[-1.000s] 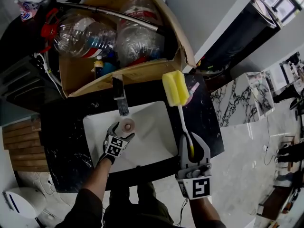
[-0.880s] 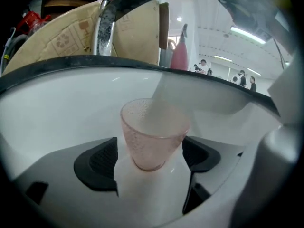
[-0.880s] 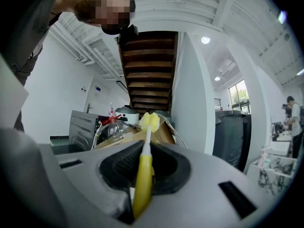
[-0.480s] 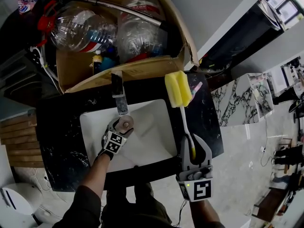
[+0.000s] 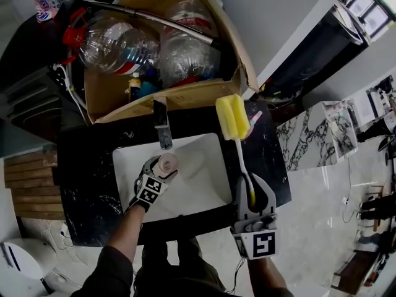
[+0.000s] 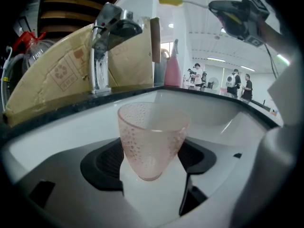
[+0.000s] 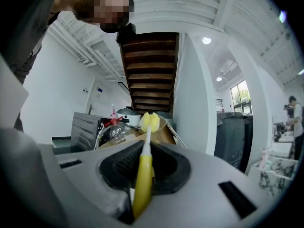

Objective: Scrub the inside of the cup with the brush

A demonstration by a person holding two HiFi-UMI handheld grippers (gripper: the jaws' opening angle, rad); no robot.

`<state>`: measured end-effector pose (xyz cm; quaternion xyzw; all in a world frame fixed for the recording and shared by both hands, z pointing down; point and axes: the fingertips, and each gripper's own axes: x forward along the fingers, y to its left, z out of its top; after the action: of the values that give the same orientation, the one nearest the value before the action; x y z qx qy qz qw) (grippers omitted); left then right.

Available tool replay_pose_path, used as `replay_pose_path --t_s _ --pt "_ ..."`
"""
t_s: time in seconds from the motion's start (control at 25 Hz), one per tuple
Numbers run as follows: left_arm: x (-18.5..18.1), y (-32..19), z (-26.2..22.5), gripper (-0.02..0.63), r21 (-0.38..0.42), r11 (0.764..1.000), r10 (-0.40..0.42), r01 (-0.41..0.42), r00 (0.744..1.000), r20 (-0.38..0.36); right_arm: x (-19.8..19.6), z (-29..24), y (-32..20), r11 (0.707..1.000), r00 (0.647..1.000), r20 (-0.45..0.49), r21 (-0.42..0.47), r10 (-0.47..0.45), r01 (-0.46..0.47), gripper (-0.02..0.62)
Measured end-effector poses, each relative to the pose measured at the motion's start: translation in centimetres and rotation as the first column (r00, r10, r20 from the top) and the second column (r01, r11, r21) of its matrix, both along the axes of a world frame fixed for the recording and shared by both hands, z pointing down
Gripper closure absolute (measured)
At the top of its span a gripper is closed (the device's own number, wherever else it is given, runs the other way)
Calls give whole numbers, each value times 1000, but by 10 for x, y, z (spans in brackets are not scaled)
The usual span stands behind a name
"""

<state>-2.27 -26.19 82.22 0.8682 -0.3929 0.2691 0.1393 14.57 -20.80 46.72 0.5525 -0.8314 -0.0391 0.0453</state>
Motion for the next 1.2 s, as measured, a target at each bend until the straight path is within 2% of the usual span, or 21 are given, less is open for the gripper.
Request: replay_pose_path --t_s 0.24,0.56,0.84,1.04,1.2 --pt "-13 11 -28 253 17 1000 4 -4 1000 2 -1 -17 10 1000 1000 1 16 -4 4 557" --pt "-35 33 -81 255 19 1000 10 -11 999 47 -6 -46 28 999 1000 -1 31 -27 27 557" --pt "-45 36 -150 255 104 994 38 -45 997 66 -10 -74 45 997 999 -7 65 -49 49 557" --pt "-45 32 -205 255 187 980 47 -61 996 78 -11 -92 55 994 998 -18 82 -67 68 557" --pt "-40 32 -239 255 220 972 68 -86 994 90 -9 -103 59 994 997 -22 85 -73 74 557"
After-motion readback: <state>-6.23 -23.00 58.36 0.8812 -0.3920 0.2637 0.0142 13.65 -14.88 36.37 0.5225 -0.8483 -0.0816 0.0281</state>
